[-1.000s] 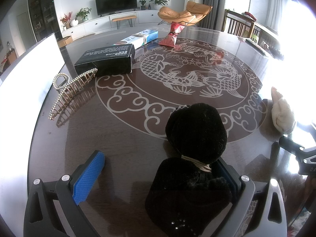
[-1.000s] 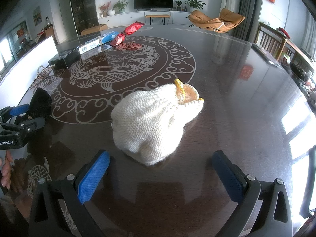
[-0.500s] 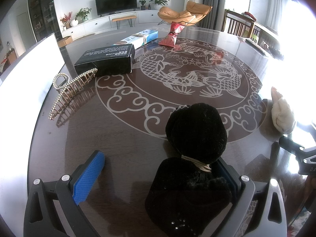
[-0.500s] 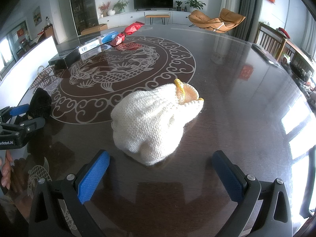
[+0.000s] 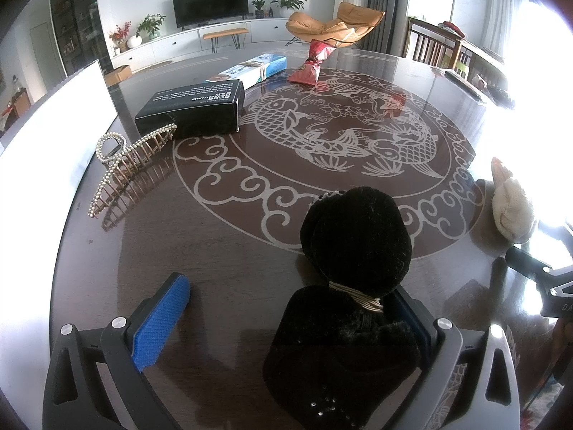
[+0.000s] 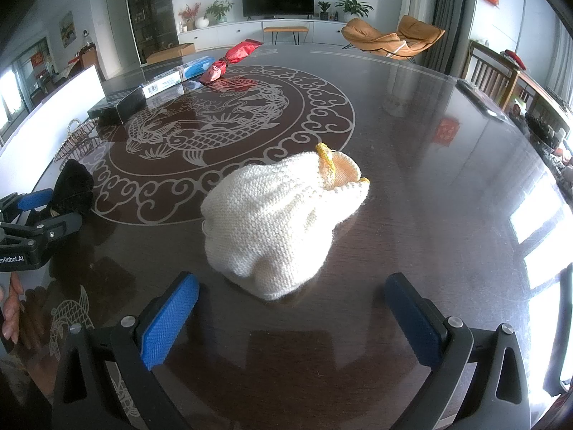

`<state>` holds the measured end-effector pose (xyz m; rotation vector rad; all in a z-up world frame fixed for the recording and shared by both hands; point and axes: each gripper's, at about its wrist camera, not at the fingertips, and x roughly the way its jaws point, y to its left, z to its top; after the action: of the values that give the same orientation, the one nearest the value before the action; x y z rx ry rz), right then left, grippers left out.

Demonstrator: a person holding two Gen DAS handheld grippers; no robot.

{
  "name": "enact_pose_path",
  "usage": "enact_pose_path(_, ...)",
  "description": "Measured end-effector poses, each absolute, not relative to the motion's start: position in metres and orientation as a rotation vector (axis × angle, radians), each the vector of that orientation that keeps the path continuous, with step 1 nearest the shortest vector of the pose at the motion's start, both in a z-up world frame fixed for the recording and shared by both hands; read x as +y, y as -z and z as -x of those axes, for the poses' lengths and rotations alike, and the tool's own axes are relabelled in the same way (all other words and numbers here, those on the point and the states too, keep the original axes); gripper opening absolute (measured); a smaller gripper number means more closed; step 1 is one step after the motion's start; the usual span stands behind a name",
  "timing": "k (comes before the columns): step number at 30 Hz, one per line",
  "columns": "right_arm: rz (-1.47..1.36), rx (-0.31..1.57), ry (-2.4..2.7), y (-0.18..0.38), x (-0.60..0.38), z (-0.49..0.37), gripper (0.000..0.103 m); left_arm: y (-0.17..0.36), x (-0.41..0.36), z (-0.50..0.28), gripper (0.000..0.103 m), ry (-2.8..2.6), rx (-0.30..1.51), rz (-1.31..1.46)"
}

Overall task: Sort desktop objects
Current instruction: 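Carry the black cloth and white cap over the cork pen and release both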

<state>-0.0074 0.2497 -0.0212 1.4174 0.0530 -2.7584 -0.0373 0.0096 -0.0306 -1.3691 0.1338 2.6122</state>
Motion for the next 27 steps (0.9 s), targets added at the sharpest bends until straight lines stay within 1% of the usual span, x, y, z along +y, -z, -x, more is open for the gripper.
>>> enact_pose_path(17,-1.421,0.053,2.762,0.021,0.25,0.007,0.103,0.031,0.01,0.037,0.103,-2.606,0.149,1.373)
enact_pose_path(18,-1.424,0.047,2.761,0.021,0.251,0.008,0.103,0.03,0.01,0.038,0.097,-2.591,0.153,1.371)
enact_pose_path(19,-1.431,0.046,2.753,0.021,0.252,0.01,0.103,0.028,0.009,0.037,0.088,-2.596,0.155,1.351)
enact_pose_path(21,-1.468,0.052,2.704,0.019,0.252,0.017,0.103,0.023,0.006,0.034,0.047,-2.597,0.162,1.313)
enact_pose_path(22,-1.48,0.054,2.68,0.018,0.252,0.022,0.103,0.021,0.001,0.034,0.037,-2.602,0.144,1.313)
enact_pose_path(23,-1.466,0.047,2.685,0.012,0.252,0.027,0.103,0.02,-0.002,0.035,0.035,-2.595,0.112,1.316)
enact_pose_path(24,-1.438,0.026,2.698,0.008,0.253,0.029,0.103,0.019,-0.012,0.036,0.034,-2.568,0.003,1.321)
enact_pose_path(25,-1.396,-0.037,2.699,0.004,0.255,0.033,0.102,0.019,-0.018,0.035,0.033,-2.558,-0.059,1.329)
enact_pose_path(26,-1.403,-0.11,2.669,0.005,0.256,0.038,0.083,0.018,-0.022,0.033,0.033,-2.557,-0.102,1.332)
enact_pose_path(27,-1.456,-0.123,2.657,0.009,0.256,0.043,0.055,0.015,-0.028,0.028,0.033,-2.564,-0.136,1.322)
